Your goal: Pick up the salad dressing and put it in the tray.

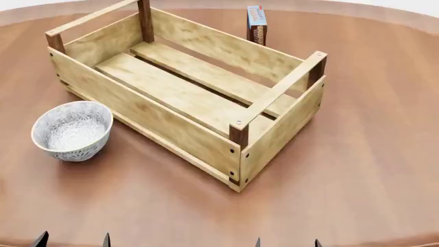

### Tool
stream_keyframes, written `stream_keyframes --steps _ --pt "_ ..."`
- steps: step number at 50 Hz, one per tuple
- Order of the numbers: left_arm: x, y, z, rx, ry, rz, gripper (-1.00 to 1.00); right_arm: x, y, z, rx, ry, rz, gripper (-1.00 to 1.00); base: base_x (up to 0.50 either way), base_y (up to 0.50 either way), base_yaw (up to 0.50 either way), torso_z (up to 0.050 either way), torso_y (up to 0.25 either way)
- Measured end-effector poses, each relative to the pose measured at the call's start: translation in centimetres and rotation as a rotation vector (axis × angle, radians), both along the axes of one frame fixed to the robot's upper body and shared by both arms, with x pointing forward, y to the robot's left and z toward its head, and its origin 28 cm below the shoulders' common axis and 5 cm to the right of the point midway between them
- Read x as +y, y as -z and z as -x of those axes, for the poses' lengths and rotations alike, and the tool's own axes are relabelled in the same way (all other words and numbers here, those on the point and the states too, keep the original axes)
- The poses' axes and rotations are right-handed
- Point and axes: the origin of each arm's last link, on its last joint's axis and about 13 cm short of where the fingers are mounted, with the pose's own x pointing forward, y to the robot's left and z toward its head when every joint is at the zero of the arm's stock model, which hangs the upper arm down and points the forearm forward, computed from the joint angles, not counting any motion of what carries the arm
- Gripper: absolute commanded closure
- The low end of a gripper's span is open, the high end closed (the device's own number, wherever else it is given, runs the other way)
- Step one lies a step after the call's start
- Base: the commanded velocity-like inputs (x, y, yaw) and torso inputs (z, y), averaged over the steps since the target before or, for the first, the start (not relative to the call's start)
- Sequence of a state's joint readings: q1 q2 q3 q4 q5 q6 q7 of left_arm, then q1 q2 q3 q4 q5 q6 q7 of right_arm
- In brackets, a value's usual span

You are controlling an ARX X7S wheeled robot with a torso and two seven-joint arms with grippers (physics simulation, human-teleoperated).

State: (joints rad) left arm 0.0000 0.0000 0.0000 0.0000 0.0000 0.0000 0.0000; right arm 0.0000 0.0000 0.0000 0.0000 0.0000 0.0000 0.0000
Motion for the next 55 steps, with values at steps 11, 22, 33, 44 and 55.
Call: stream_keyframes --steps 11,22,33,44,55 --pt "0.05 -0.05 0.05 -0.003 0.000 0.004 -1.00 0.02 0.09 0.00 0.005 0.003 0.001 -1.00 0.00 0.00 0.00 0.000 0.000" --pt "-0.01 -0.09 0.08 -0.006 0.006 0.013 -1.00 -0.08 0.12 0.02 0.005 0.007 0.001 -1.00 0.00 0.11 0.00 0.000 0.000" --pt "0.06 -0.16 0.18 -0.011 0.013 0.007 -1.00 0.03 0.03 0.16 -0.004 0.003 0.006 -1.00 0.00 0.50 0.00 0.000 0.000" --pt "0.09 -0.20 0.22 -0.014 0.015 0.004 -1.00 0.07 -0.03 0.24 -0.011 0.000 0.009 -1.00 0.00 0.50 0.00 0.000 0.000" --pt "0.11 -0.18 0.19 -0.015 0.015 0.002 -1.00 0.07 -0.04 0.23 -0.015 -0.003 0.006 -1.00 0.00 0.50 0.00 0.000 0.000"
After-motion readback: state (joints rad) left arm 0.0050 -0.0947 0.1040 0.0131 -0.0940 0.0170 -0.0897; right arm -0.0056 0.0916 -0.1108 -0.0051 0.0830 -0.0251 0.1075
